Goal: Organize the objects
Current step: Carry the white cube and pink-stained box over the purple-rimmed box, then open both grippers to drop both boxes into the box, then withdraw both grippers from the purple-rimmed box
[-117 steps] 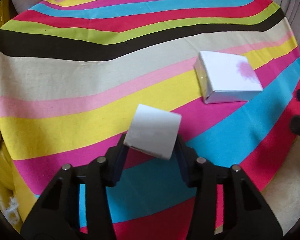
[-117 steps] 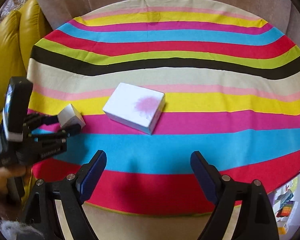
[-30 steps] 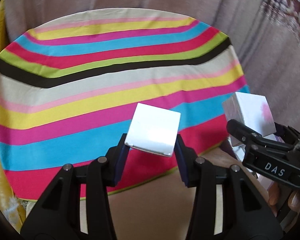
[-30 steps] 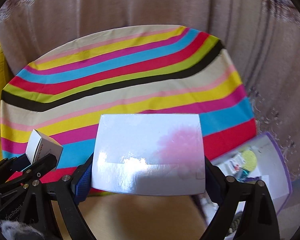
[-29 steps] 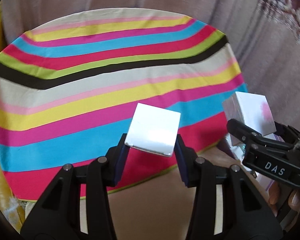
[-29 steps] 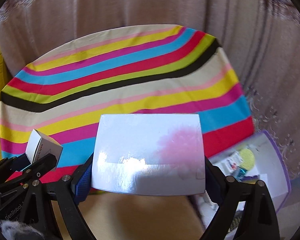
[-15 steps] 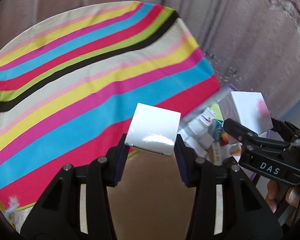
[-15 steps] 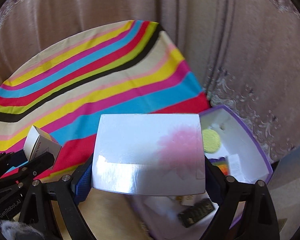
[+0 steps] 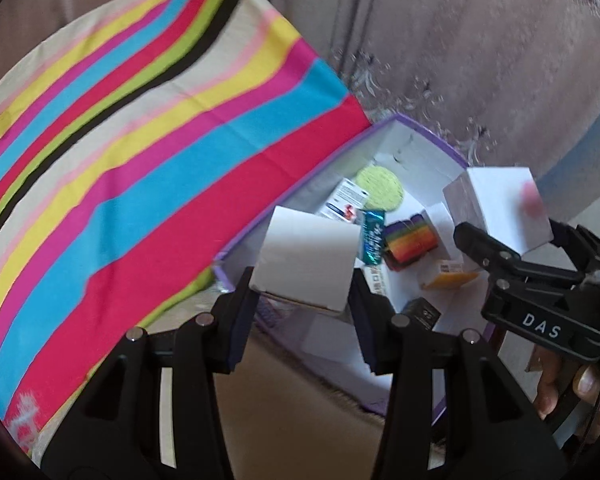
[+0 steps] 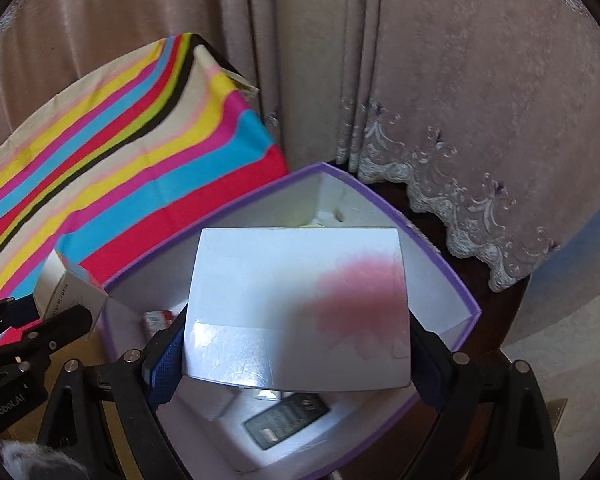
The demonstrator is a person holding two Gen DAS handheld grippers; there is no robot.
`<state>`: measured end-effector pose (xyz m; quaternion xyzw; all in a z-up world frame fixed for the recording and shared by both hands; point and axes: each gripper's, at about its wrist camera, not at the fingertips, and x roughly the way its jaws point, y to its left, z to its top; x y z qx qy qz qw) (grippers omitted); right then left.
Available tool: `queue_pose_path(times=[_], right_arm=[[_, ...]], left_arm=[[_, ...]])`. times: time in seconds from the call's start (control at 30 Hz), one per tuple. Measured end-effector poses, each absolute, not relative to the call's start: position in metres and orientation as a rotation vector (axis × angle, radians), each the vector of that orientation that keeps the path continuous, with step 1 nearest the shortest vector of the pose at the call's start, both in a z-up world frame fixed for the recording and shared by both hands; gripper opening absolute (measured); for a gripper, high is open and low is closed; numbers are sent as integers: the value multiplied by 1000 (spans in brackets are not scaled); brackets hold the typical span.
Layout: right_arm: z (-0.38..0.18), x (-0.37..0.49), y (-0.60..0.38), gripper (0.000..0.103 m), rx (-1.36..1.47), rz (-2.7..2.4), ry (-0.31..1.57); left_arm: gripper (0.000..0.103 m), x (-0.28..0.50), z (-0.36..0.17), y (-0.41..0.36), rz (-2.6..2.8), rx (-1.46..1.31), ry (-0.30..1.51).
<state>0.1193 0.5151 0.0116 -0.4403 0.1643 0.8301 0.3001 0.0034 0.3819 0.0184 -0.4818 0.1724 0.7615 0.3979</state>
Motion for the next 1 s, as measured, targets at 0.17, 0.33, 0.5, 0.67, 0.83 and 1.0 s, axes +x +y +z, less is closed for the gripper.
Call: queue_pose_path(times=[0.17, 0.33, 0.5, 0.67, 0.83, 1.0], right_arm=[[10, 133, 531, 95, -1154, 2184, 444], [5, 139, 542, 97, -1167, 2154, 470], [6, 143, 545, 99, -1163, 2154, 484], [16, 148, 542, 99, -1151, 2167, 484], [24, 159, 537, 99, -1149, 2175, 468], [28, 177, 529, 99, -1149, 2163, 457]], left_arm=[[50, 5, 10, 407, 1892, -1254, 459], [67, 7, 4, 421, 1875, -1272, 473], [80, 9, 7, 419, 1886, -1268, 478], [97, 24, 14, 407, 1864, -1292, 460], [103, 45, 26, 389, 1878, -1289, 406], [103, 60, 30, 383, 1872, -1280, 408]])
